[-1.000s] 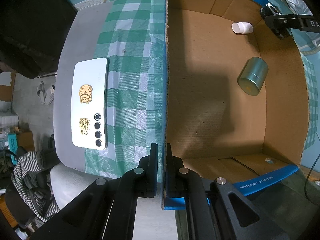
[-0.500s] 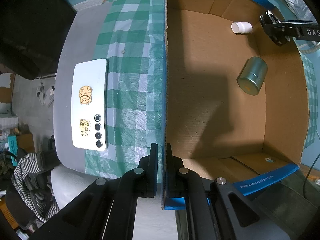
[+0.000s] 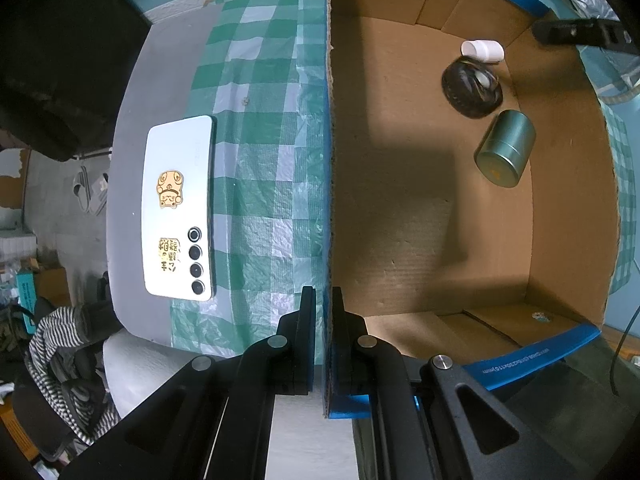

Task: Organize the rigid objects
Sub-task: 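Lower the black fan into the box and open the right tool, then return the right tool to the items and grasp the white square charger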

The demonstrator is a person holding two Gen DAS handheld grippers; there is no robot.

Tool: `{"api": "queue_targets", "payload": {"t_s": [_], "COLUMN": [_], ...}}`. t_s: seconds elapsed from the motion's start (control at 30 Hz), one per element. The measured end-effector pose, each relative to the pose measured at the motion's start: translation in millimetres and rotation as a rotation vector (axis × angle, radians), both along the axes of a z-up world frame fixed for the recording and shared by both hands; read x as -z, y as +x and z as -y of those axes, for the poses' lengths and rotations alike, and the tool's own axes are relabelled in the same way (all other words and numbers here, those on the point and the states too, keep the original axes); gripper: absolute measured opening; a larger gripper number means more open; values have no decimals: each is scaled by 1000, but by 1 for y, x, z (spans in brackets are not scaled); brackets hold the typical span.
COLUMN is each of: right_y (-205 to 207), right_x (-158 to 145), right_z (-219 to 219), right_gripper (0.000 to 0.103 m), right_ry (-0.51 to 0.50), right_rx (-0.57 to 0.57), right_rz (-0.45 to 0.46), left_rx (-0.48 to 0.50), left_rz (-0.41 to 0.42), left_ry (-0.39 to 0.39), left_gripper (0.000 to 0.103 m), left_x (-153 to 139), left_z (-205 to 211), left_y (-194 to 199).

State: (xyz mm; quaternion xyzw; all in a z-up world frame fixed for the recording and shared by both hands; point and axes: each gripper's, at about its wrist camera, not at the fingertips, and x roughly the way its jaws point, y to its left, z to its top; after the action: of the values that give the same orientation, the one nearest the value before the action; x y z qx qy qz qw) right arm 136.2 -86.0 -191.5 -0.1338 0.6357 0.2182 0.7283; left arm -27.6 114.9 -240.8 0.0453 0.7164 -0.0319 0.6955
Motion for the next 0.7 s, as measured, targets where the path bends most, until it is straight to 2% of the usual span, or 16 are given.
{"api": "queue_targets", "payload": {"t_s": [0.37,0.7], "right_y": [-4,-13], "right_x": [-35,-61], "right_z": [7,36], "right_gripper": [66,67], "right_ry": [22,38], "right_rx": [6,60], "right_rz": [41,72], "left_rx": [-1,5], "left_rz": [0,6], "left_ry": [-3,4], "left_gripper": [6,5], "left_x": [-1,-3], "left_z": [1,4], "left_y": [0,0]}}
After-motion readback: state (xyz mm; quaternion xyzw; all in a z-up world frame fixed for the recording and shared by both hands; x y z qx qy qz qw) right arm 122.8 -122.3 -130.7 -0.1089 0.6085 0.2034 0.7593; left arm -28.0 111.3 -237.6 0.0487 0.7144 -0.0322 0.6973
